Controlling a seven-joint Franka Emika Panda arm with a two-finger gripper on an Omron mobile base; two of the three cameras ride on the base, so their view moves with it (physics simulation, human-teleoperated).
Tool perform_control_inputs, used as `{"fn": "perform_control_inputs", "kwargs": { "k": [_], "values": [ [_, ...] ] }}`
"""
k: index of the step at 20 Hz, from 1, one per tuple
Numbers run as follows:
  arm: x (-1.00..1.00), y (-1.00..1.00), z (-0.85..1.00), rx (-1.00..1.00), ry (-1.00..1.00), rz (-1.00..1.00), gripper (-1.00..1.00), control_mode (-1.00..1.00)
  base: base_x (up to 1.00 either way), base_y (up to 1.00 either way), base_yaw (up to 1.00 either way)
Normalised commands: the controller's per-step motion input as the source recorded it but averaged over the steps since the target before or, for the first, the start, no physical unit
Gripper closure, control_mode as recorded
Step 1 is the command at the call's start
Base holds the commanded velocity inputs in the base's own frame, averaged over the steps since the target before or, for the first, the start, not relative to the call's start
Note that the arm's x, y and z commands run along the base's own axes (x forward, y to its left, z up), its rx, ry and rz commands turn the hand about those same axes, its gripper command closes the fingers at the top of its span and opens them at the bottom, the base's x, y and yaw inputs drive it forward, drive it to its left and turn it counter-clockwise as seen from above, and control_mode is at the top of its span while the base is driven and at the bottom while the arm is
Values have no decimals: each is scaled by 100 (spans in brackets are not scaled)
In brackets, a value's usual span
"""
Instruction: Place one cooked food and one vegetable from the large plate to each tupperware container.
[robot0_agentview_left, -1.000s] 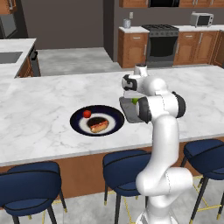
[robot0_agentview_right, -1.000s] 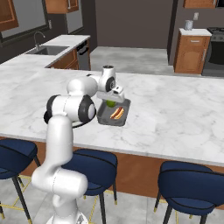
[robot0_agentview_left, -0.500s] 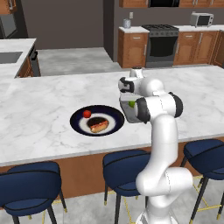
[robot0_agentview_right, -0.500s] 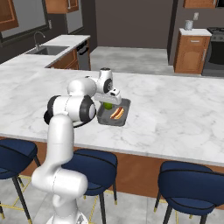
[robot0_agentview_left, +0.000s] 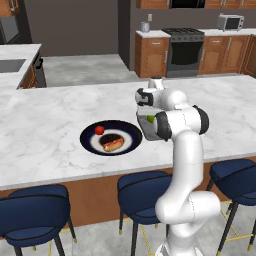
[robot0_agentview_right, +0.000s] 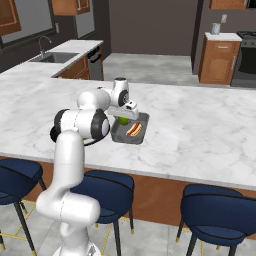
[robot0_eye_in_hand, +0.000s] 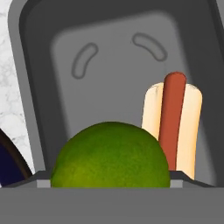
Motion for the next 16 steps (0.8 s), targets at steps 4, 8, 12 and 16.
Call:
{"fn": "perform_control_inputs", "kwargs": {
  "k": [4, 8, 12, 16],
  "values": [
    [0, 0, 0, 0, 0, 0, -100, -100, 0, 0, 0],
    [0, 0, 0, 0, 0, 0, -100, -100, 0, 0, 0],
    [0, 0, 0, 0, 0, 0, -100, -100, 0, 0, 0],
    [0, 0, 0, -1, 0, 0, -100, -100, 0, 0, 0]
  ]
}}
